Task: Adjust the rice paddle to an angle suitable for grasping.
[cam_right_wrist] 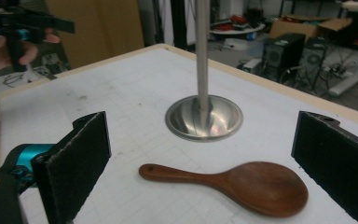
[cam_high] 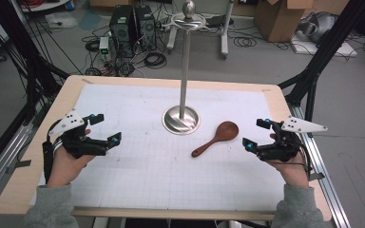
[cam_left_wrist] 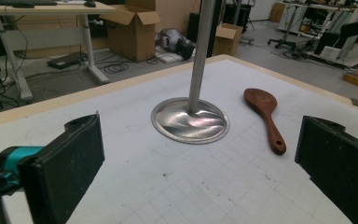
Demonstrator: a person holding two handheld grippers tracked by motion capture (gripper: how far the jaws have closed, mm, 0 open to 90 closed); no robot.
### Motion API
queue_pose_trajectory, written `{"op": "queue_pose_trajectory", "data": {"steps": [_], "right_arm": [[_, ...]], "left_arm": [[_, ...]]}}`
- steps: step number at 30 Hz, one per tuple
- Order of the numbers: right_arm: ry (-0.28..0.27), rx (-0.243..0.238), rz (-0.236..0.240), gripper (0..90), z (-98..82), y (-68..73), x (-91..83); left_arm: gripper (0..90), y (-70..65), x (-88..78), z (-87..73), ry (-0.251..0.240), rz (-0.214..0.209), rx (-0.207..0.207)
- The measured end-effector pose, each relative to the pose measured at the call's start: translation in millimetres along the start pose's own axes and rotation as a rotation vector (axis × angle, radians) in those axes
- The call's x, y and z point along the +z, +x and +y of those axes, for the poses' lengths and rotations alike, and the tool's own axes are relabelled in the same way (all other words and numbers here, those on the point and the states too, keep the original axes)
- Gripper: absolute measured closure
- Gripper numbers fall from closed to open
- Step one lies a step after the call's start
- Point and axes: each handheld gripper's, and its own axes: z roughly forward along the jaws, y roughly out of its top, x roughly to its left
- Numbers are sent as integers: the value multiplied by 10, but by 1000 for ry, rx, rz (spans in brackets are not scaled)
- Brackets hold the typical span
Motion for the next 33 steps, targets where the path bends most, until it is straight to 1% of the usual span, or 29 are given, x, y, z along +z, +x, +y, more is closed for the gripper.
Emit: {"op": "queue_pose_trajectory", "data": {"steps": [2,3,9,11,12,13,14,15,16,17,18,19,20,21,22,23,24,26,27,30,31,33], "right_arm": [[1,-1,-6,31,-1,-5,3],[13,4,-20,31,-4,-4,13],[17,8,-30,39,-8,-28,57],[28,9,-36,54,-13,-41,84],[31,8,-37,76,-14,-52,96],[46,13,-34,125,-19,-66,115],[53,17,-39,154,-23,-82,133],[59,33,-49,147,-29,-97,154],[76,56,-47,190,-50,-137,201],[83,61,-54,201,-54,-141,220],[89,49,-68,220,-62,-153,246],[89,49,-68,220,-62,-153,246],[99,49,-78,301,-73,-166,290],[99,49,-78,301,-73,-166,290],[91,59,-88,381,-80,-184,315],[91,59,-88,381,-80,-184,315],[84,64,-87,419,-82,-195,325],[71,84,-78,534,-95,-248,356],[71,84,-78,534,-95,-248,356],[74,82,-86,604,-104,-270,381],[73,72,-95,638,-105,-279,389],[73,62,-105,672,-105,-285,399]], "left_arm": [[17,-7,-3,1,-1,3,1],[17,-12,-4,1,-2,6,2],[17,-37,-25,-7,-1,19,6],[17,-38,-33,-21,1,26,6],[17,-37,-39,-32,6,30,4],[17,-37,-44,-42,10,33,4],[17,-37,-47,-51,12,35,5],[17,-40,-51,-58,14,35,3],[17,-43,-58,-70,19,37,6],[17,-47,-60,-75,21,39,7],[17,-53,-66,-82,25,41,7],[17,-56,-73,-87,28,40,9],[17,-63,-82,-93,29,40,10],[17,-66,-86,-99,28,42,10],[17,-71,-94,-108,31,43,9],[17,-75,-97,-113,33,42,7],[17,-80,-104,-125,38,38,7],[17,-90,-106,-146,39,34,11],[17,-99,-106,-159,40,30,18],[17,-121,-100,-184,46,19,25],[17,-127,-100,-188,47,17,22],[17,-136,-102,-189,53,16,24]]}}
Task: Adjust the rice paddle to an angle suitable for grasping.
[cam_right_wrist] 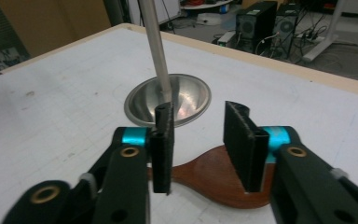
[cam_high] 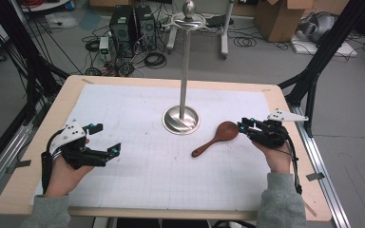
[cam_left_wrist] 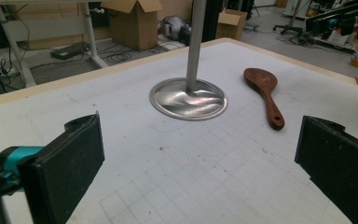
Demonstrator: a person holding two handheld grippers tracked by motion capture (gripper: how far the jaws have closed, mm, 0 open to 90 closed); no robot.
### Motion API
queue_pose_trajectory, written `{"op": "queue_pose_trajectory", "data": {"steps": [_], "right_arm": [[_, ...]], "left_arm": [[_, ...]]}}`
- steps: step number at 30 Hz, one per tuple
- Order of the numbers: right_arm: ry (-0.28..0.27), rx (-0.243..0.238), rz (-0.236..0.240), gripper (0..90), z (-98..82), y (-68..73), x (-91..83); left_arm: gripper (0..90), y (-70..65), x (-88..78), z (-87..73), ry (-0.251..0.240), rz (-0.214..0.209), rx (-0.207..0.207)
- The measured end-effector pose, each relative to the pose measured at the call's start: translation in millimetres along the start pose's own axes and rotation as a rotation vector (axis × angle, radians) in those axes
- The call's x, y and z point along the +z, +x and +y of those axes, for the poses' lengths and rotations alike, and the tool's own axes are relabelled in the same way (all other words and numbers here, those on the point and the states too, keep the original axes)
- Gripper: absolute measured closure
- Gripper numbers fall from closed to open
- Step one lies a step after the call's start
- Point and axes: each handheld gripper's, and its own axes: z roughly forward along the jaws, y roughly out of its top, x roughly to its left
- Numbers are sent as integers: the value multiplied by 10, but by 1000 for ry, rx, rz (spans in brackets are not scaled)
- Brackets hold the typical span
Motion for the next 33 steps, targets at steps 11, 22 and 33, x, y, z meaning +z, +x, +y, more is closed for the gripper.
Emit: {"op": "queue_pose_trajectory", "data": {"steps": [11,22,33], "right_arm": [[17,-61,-27,799,20,19,164],[35,-46,-29,890,-15,-57,306],[89,-19,3,891,-15,-91,477]], "left_arm": [[17,13,-85,-65,-2,39,-14],[17,47,-179,-142,3,68,-40],[17,93,-234,-168,-1,83,-59]]}}
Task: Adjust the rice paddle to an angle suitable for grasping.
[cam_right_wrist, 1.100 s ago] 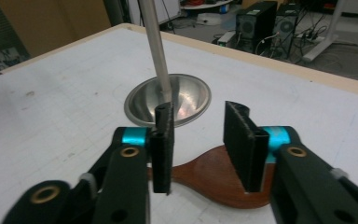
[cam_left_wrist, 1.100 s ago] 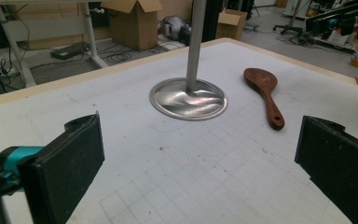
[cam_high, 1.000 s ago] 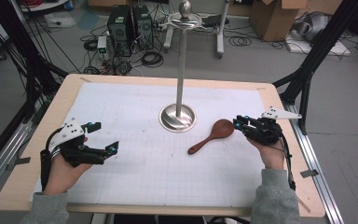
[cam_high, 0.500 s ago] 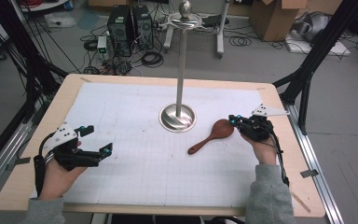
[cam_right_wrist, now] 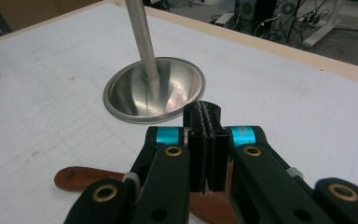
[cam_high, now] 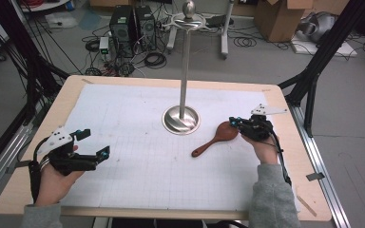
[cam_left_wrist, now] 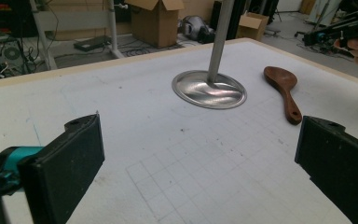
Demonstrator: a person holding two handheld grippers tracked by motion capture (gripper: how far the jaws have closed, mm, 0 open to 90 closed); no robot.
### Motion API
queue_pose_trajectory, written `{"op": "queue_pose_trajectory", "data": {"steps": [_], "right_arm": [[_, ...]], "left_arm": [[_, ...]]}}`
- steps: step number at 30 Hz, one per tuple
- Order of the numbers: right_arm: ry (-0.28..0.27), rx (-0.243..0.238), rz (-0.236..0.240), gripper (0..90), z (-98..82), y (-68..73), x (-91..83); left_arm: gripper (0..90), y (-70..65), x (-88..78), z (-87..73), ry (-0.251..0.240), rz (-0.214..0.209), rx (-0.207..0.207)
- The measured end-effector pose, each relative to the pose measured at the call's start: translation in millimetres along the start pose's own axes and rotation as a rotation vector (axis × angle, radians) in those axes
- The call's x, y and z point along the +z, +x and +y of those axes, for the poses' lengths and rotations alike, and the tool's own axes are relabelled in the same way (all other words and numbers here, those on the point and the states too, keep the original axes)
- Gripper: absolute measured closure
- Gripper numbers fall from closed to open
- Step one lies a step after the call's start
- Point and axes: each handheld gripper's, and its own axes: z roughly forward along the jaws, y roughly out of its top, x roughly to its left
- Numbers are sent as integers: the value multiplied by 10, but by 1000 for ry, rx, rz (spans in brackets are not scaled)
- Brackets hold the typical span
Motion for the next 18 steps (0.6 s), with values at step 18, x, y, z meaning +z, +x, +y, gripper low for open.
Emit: {"op": "queue_pose_trajectory", "data": {"steps": [18], "right_arm": [[112,-17,12,893,236,-193,393]], "left_arm": [[18,-19,50,-25,18,-11,-1]]}}
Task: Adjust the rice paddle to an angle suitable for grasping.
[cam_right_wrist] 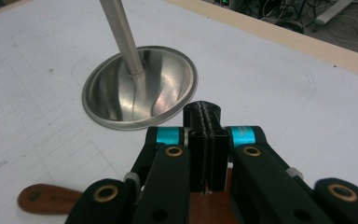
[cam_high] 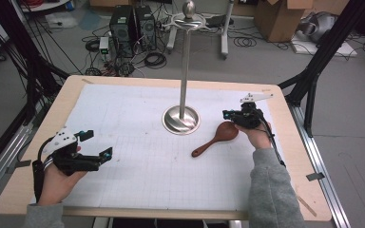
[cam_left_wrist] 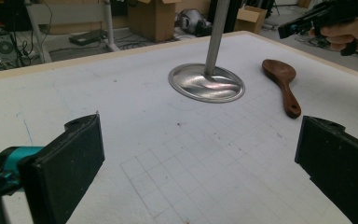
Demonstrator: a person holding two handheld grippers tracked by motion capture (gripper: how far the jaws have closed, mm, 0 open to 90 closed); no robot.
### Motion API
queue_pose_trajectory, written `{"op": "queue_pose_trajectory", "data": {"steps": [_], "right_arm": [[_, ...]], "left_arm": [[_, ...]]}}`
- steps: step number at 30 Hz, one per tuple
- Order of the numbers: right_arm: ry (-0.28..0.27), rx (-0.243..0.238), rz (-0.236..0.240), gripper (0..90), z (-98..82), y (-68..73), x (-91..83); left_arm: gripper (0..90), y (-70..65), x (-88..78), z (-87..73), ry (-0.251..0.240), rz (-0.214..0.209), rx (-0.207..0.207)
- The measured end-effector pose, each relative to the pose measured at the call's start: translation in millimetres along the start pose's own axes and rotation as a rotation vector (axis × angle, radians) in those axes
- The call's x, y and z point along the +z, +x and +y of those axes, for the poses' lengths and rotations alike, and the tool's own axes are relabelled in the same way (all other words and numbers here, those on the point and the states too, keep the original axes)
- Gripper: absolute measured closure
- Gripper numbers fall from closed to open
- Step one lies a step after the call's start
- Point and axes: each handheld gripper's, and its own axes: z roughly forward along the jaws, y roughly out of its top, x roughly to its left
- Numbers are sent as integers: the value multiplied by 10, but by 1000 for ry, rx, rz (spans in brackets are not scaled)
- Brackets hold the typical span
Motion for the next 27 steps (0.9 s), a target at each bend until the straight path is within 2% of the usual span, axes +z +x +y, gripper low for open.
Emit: {"op": "queue_pose_trajectory", "data": {"steps": [3,6,7,9,14,17,21,27], "right_arm": [[8,-6,0,894,17,1,67],[66,-50,-33,894,17,23,185],[81,-47,-21,894,13,18,232],[104,-55,-36,894,15,20,277],[107,-67,-40,894,18,-2,373],[121,-100,-74,893,-5,-21,430],[149,-108,-80,893,-68,-88,513],[158,-74,-71,894,-119,-154,597]], "left_arm": [[17,7,-3,-3,-2,0,-4],[17,6,-14,4,-11,-5,-3],[17,7,-16,6,-12,-7,-1],[17,9,-22,6,-15,-3,-4],[17,25,-9,-17,-1,-3,-9],[17,32,-5,-27,2,-9,-14],[17,24,2,-31,2,-14,-15],[17,24,21,-46,13,-16,-15]]}}
